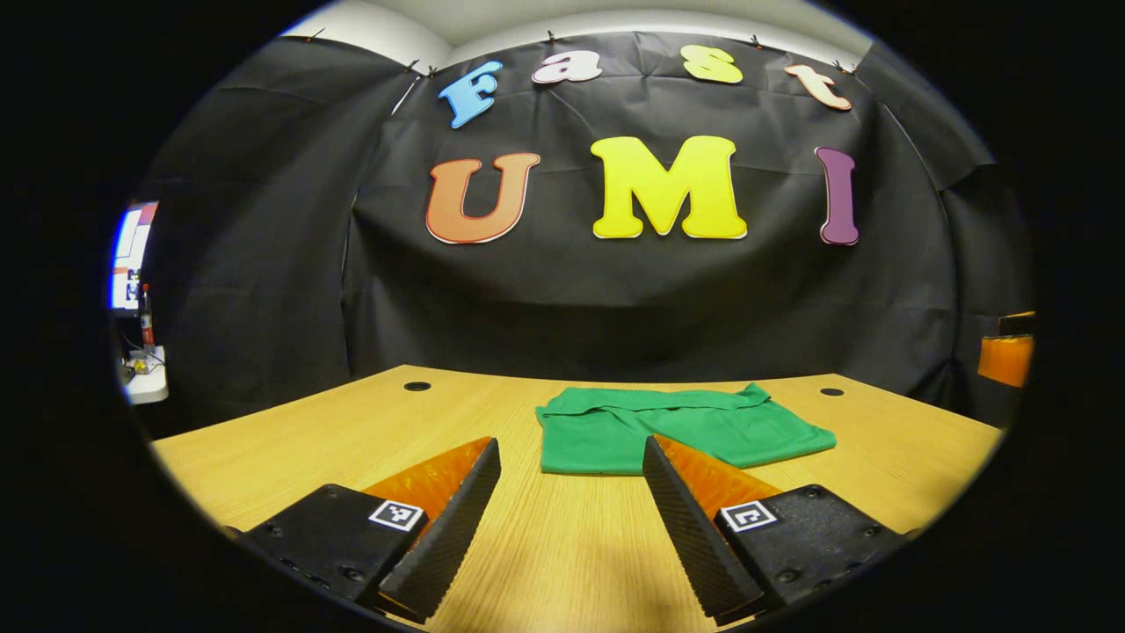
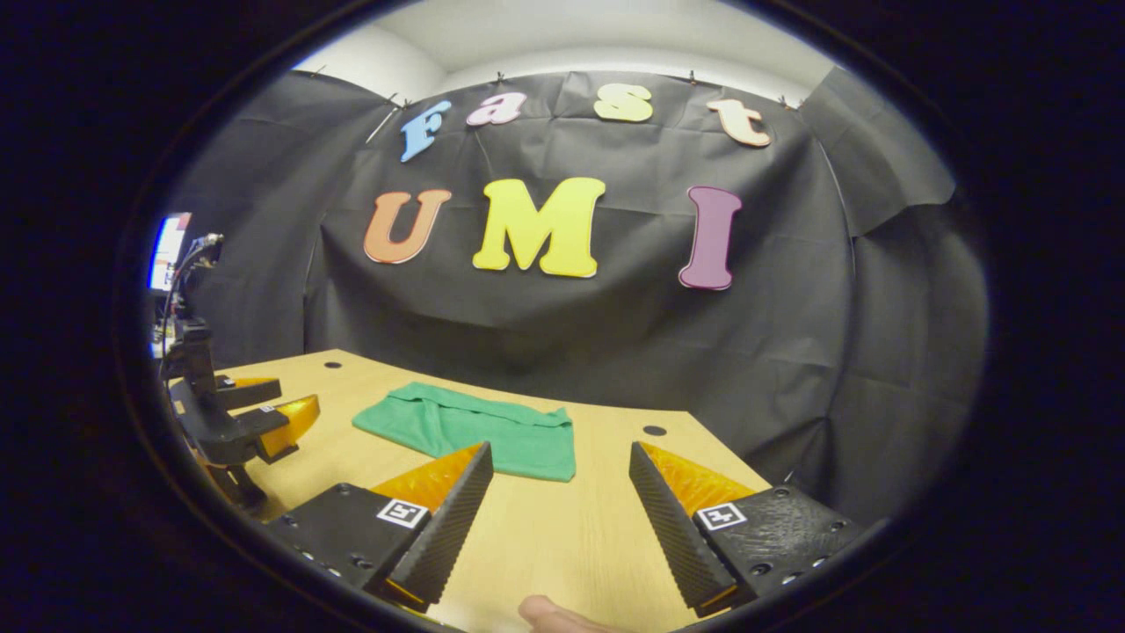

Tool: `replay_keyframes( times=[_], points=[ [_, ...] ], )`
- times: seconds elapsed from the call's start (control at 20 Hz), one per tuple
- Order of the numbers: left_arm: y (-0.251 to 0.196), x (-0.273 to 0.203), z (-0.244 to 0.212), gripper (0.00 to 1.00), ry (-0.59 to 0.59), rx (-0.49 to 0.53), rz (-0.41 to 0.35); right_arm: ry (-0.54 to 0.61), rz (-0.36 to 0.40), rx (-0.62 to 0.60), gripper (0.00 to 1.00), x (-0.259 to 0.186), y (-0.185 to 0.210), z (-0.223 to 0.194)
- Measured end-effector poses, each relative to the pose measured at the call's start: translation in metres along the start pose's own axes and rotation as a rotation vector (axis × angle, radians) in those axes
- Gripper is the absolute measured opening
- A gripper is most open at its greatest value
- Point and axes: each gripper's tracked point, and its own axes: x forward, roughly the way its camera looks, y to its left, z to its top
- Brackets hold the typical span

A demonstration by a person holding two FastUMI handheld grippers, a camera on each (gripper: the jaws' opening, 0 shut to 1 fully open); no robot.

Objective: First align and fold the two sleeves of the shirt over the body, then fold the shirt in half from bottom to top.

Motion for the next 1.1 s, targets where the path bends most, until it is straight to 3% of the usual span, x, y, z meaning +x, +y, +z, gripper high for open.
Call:
replay_keyframes(
  times=[0.2, 0.45, 0.7, 0.9, 1.1],
  points=[
    [-0.023, -0.051, 0.027, 1.00, 0.019, 0.056, -0.013, -0.046, -0.042, -0.006, 0.96, -0.031, -0.010, 0.015],
    [-0.033, -0.110, 0.053, 1.00, 0.017, 0.073, -0.030, -0.104, 0.019, 0.019, 0.95, -0.086, 0.002, 0.030],
    [-0.059, -0.138, 0.066, 1.00, 0.020, 0.046, -0.115, -0.129, 0.017, -0.030, 0.94, -0.118, 0.012, 0.041],
    [-0.085, -0.147, 0.071, 1.00, -0.010, 0.023, -0.185, -0.163, 0.060, -0.064, 0.95, -0.126, 0.036, 0.048],
    [-0.080, -0.146, 0.067, 1.00, -0.010, 0.017, -0.165, -0.115, 0.117, -0.059, 0.95, -0.119, 0.060, 0.033]
  ],
)
